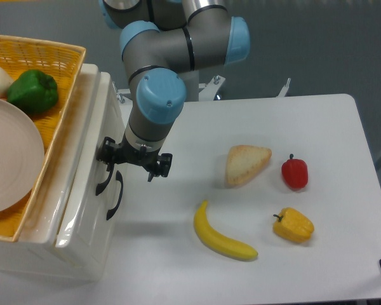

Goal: Slide the top white drawer open

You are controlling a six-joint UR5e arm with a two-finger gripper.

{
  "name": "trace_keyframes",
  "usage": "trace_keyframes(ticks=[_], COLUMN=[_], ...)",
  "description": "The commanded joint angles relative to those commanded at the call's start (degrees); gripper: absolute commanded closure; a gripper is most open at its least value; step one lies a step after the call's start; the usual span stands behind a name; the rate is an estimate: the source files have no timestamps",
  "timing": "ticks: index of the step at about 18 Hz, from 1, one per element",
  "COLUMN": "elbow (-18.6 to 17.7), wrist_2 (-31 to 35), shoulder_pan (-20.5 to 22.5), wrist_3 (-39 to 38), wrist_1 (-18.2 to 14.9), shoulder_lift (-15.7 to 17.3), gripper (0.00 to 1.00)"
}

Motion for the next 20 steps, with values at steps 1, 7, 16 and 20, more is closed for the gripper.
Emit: trace_keyframes(ticks=[1, 7, 16, 20], elbow=[0.0, 0.4, 0.6, 0.7], wrist_2=[0.0, 0.5, 1.4, 2.4], shoulder_pan=[0.0, 0.3, 1.5, 1.9], wrist_3=[0.0, 0.5, 0.6, 0.7], wrist_1=[0.0, 0.0, -0.1, -0.1], shoulder_lift=[0.0, -0.3, -0.3, -0.3], gripper=[0.0, 0.0, 0.0, 0.0])
